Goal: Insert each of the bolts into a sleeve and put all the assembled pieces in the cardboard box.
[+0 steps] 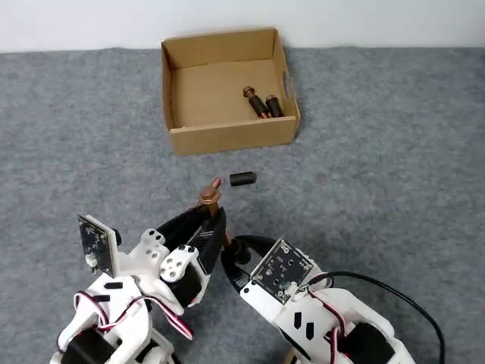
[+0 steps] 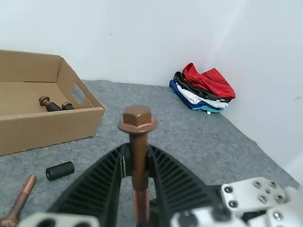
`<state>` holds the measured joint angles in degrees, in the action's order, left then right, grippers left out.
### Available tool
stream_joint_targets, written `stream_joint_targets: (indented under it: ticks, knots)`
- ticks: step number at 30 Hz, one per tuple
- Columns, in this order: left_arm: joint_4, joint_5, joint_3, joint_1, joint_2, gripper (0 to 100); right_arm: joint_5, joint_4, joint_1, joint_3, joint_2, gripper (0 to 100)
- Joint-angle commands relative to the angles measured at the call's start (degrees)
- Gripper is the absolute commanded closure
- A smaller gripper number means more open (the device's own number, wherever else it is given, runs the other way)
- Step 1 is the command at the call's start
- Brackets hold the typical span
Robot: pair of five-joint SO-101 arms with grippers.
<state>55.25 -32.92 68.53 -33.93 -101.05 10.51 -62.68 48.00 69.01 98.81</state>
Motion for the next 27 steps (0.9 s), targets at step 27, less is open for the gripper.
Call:
stream_joint_targets:
  ticks: [27]
  knots:
    - [23.74,9.32,-6.64,-10.37,0.18,99,0.35,1.54,0.04,-1.58,0.48,99.1]
